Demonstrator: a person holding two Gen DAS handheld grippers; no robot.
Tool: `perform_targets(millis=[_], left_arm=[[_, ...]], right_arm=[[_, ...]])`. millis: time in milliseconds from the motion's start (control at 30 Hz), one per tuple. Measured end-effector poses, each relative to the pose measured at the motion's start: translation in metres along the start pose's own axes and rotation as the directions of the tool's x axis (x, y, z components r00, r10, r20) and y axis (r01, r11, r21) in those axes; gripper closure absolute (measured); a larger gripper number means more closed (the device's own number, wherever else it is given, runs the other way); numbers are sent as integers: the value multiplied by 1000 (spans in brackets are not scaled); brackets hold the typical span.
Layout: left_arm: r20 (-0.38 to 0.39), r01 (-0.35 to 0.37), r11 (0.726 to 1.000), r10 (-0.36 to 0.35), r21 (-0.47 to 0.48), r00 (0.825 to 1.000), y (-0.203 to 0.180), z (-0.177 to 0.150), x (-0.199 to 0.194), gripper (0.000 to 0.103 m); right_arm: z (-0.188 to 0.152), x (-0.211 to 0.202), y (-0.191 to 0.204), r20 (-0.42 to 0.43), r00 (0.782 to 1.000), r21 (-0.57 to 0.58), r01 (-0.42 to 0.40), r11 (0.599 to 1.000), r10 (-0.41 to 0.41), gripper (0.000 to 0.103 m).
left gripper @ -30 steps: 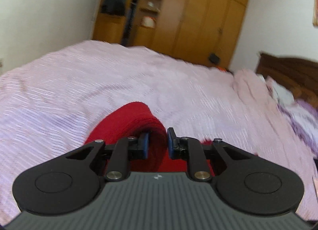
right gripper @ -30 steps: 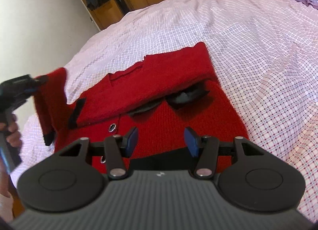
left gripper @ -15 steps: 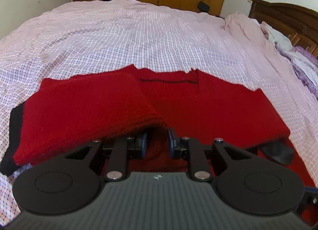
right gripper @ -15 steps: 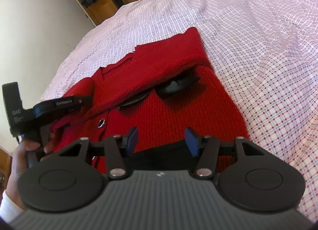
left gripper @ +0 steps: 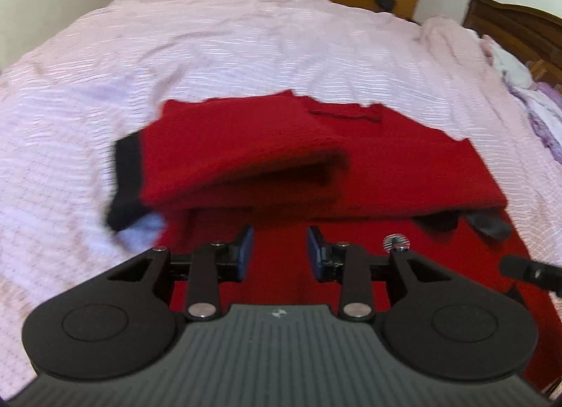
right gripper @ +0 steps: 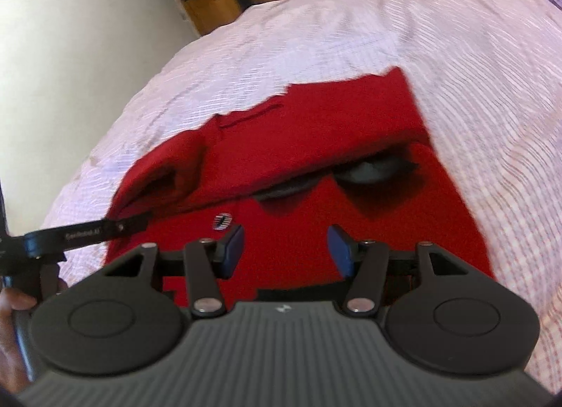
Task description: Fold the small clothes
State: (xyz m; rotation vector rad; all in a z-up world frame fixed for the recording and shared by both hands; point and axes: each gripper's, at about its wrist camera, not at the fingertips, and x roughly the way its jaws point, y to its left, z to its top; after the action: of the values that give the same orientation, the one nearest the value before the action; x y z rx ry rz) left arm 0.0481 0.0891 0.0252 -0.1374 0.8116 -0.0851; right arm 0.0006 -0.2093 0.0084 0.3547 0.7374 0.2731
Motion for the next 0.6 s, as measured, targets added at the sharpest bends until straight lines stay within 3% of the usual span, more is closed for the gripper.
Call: perform_targets(millis=[300, 600], left_arm=[[23, -132, 988, 134, -76, 991, 61, -7, -33, 64], [17, -146, 980, 149, -132, 989, 91, -16, -39, 64]], right_arm=[[22, 29, 72, -47, 997, -207, -72, 976, 63, 47], [44, 74, 142, -106, 993, -472, -93, 876, 48, 47]])
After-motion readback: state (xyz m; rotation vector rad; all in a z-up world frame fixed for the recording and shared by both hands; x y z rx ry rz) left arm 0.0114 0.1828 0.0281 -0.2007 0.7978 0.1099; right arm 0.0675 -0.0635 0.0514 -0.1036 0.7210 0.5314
